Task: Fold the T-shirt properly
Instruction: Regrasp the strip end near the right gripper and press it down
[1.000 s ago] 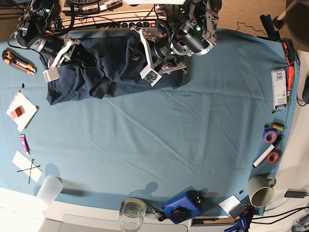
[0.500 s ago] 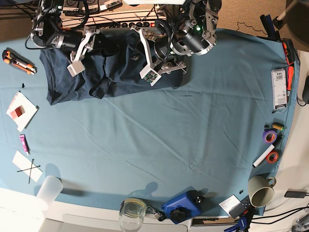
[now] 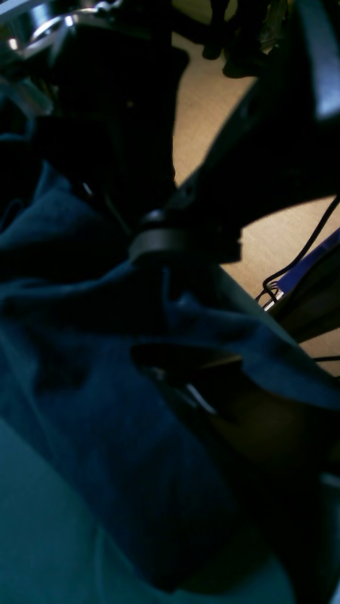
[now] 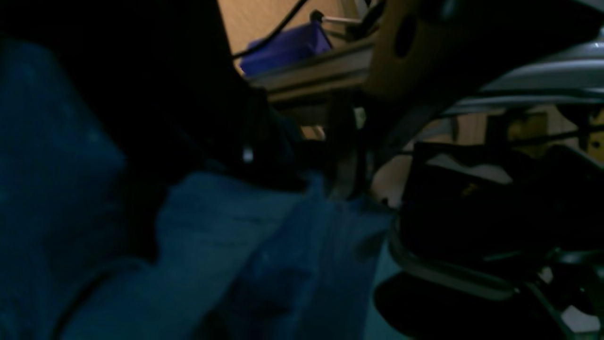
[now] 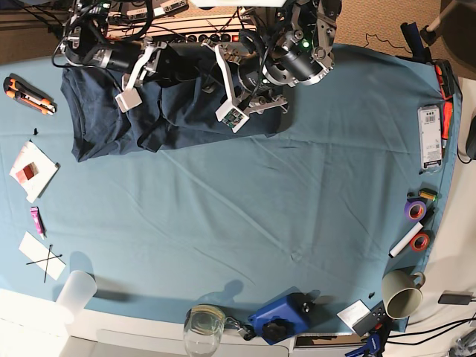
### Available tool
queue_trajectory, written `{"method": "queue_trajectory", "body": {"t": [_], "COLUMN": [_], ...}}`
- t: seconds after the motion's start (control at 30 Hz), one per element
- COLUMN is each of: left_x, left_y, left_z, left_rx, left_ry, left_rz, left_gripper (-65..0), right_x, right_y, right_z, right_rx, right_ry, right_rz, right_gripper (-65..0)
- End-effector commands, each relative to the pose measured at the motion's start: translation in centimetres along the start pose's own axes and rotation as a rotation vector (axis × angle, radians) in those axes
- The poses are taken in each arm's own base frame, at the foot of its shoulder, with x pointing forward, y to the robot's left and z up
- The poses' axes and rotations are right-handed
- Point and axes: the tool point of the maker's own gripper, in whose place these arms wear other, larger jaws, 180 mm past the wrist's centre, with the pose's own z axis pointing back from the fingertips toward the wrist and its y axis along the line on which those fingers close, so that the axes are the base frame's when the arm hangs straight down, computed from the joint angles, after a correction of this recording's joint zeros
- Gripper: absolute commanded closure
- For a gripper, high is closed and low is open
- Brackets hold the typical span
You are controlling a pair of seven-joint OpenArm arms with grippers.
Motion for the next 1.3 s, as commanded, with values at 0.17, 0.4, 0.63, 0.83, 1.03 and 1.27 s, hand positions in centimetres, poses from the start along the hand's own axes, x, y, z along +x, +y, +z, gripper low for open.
{"method": "queue_trajectory", "body": {"t": [0.17, 0.4, 0.63, 0.83, 1.03, 1.27], "left_x": [1.3, 1.3, 1.3, 1.3, 1.3, 1.3], "left_y": [-0.6, -0.6, -0.6, -0.6, -0.6, -0.6], "left_z": [0.3, 0.3, 0.3, 0.3, 0.3, 0.2], "left_rx": [-0.021, -0.020, -0.020, -0.020, -0.020, -0.020], "left_ry": [-0.053, -0.053, -0.054, -0.053, -0.054, -0.052], "left_rz": [-0.001, -0.001, -0.001, -0.001, -0.001, -0.001], "left_gripper": [-25.3, -25.3, -25.3, -25.3, -25.3, -25.3], "right_x": [0.6, 1.5, 2.1, 4.3, 6.8, 6.6], "right_y": [-1.6, -1.9, -1.8, -2.0, -1.9, -2.2], "right_z": [0.0, -0.2, -0.2, 0.0, -0.1, -0.1], "right_rx": [-0.099, -0.109, -0.108, -0.116, -0.116, -0.131], "right_ry": [0.041, 0.033, -0.001, -0.057, -0.087, -0.048], "right_rz": [0.064, 0.087, 0.089, 0.120, 0.170, 0.182], "right_gripper": [-19.1, -17.4, 0.0, 0.0, 0.0, 0.0]}}
